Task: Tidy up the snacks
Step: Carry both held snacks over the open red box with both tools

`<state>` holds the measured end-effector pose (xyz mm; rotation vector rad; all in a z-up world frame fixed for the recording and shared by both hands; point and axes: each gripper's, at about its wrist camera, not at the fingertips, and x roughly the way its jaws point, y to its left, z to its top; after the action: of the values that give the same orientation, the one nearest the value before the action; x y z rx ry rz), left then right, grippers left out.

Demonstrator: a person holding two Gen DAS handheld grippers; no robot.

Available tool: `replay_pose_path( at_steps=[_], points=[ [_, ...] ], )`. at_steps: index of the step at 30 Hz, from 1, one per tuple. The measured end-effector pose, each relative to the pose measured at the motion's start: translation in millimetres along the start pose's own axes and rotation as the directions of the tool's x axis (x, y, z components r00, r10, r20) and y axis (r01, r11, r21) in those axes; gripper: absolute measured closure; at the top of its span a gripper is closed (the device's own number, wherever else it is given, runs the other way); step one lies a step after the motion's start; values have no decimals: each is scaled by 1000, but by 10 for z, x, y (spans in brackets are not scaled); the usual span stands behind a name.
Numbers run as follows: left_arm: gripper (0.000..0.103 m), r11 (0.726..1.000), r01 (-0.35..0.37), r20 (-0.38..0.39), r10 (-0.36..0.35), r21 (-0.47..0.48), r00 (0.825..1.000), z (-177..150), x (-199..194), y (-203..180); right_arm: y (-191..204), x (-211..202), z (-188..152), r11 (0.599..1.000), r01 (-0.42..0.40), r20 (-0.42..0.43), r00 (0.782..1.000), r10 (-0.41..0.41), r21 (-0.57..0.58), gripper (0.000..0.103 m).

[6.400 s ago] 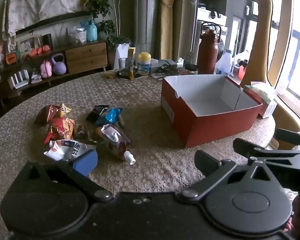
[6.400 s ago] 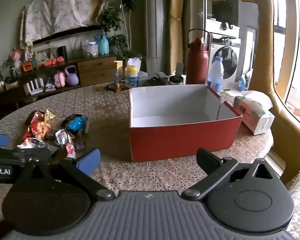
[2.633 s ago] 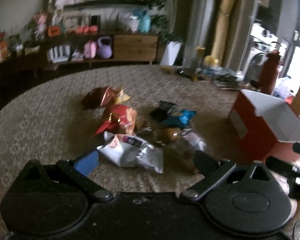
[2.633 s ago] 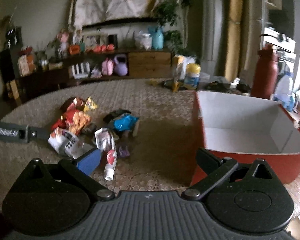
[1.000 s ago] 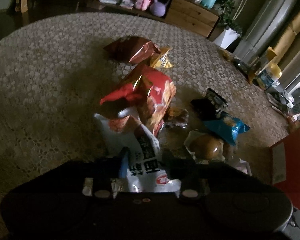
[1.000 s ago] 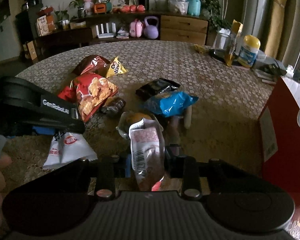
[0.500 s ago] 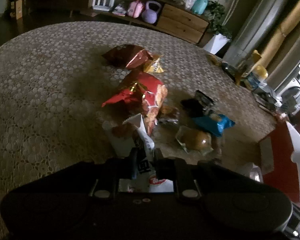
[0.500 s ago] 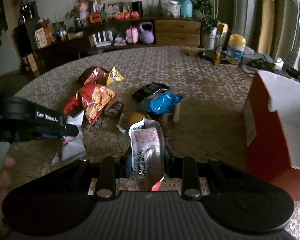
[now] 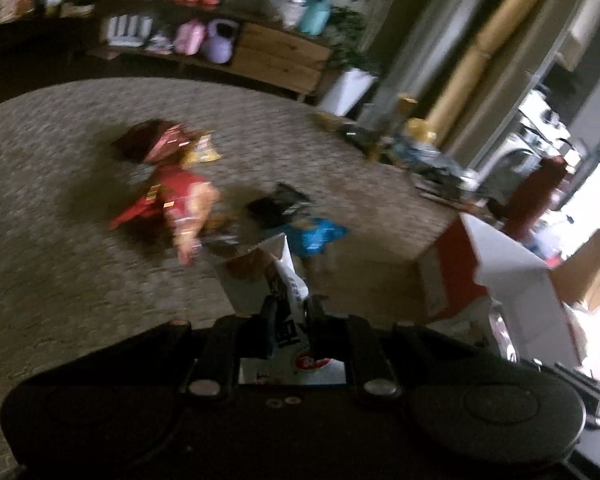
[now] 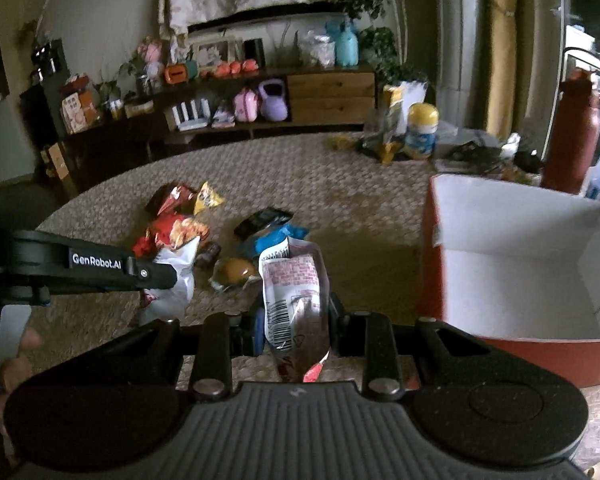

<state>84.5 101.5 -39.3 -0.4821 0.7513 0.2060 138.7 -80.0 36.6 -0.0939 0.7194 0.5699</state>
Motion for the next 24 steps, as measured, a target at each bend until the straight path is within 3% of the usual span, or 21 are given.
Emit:
replay_pose_path(
  at_steps=[14,24],
  points=[
    [92,972,164,-24,-162,168,986,151,66,-982,-843,-295,196,989,116,41,992,-120,91,75],
    [93,901,245,-50,-244,359,969,234,421,-1973,-1667,-236,266,950,264,28,962,-272,167,75]
  ],
)
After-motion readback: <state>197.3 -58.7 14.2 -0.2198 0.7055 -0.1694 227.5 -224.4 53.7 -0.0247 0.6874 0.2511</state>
